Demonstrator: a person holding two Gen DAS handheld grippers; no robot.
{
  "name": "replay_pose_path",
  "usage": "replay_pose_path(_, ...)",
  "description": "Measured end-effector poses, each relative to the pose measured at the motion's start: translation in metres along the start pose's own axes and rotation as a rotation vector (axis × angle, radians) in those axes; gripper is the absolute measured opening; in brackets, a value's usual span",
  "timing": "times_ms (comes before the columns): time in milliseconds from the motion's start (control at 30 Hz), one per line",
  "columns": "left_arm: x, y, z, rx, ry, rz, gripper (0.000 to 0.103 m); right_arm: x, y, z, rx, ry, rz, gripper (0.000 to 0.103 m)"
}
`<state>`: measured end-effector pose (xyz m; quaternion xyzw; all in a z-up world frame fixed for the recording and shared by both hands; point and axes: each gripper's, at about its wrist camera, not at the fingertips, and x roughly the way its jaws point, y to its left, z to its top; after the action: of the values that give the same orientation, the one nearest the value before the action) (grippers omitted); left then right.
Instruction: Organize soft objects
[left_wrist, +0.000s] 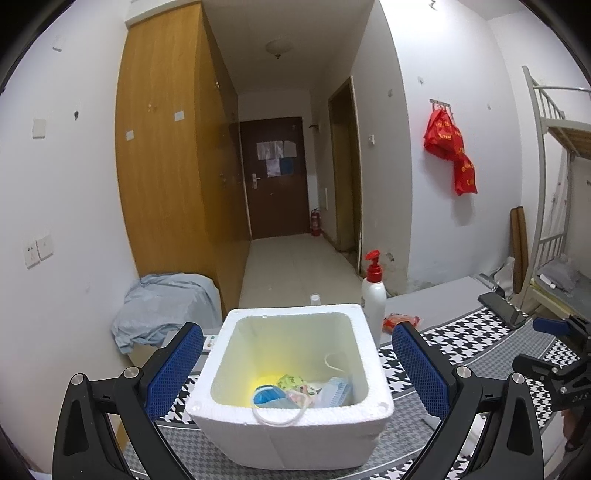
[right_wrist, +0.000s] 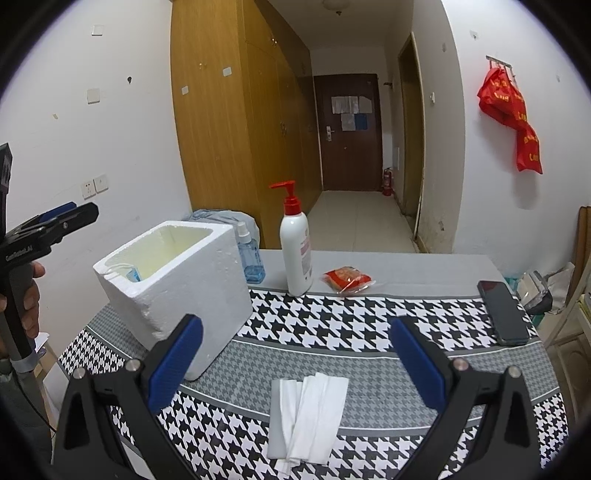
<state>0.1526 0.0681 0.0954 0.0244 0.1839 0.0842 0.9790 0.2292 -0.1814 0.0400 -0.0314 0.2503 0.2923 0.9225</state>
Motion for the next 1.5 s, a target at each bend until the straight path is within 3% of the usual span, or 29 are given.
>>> replay_pose_path(433,-0.040,-0.016,-0.010,-0.004,-0.028,-0.022,0.102,-0.029,0.001,-0.010,0.001,-0.035,0.022,0.102)
replay_pose_path(733,-0.060,-0.030,-0.034,-0.033,-0.041,-0.068,0.102,-0.052,0.005,-0.027,-0.001,-0.066,0.026,0.102)
replay_pose_path(1167,-0.062,-0.059,-0.069,-0.047,-0.092,-0.118,0.102,-0.064,-0.004,-0.051,0.025,-0.081,-0.009,0.102)
replay_pose_path(1500,-0.050,-0.073,-0.095,-0.064,-0.055,-0.158,0.102,-0.059,-0.008,-0.067,0.028,-0.048,-0.017,0.103)
